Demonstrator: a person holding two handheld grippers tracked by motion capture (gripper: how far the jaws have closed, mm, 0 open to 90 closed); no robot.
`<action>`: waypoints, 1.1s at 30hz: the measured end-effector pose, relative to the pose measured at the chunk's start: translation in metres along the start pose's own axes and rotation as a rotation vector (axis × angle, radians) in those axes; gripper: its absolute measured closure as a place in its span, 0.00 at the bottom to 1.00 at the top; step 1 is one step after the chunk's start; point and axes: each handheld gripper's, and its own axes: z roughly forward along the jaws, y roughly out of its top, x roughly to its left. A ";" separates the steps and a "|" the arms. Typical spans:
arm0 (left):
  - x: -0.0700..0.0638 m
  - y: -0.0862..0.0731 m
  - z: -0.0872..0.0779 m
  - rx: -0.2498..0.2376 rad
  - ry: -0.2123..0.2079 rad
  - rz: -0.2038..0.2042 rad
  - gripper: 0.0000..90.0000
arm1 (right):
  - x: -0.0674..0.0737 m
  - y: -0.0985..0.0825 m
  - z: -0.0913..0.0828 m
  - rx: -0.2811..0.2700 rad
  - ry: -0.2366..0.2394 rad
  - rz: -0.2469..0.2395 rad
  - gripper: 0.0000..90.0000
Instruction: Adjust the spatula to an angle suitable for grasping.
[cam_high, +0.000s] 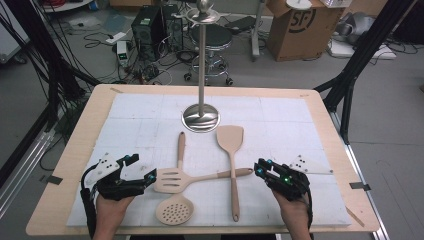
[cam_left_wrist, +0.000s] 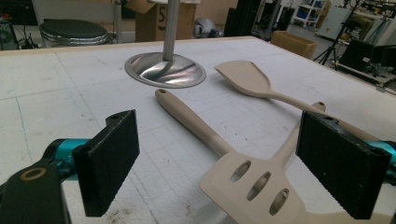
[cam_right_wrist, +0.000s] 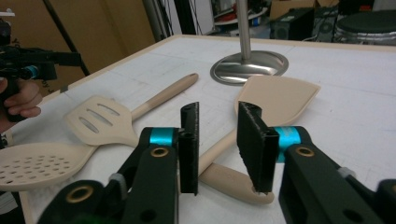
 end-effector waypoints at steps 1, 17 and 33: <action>0.000 0.000 0.000 0.000 0.001 -0.002 0.16 | 0.000 0.000 0.001 0.006 0.014 0.001 0.89; -0.001 -0.002 0.002 0.001 -0.007 -0.010 0.15 | 0.025 0.000 0.034 0.145 0.132 0.025 0.99; -0.002 -0.002 0.005 0.004 -0.032 -0.016 0.16 | 0.053 -0.016 0.074 0.404 0.158 -0.017 0.99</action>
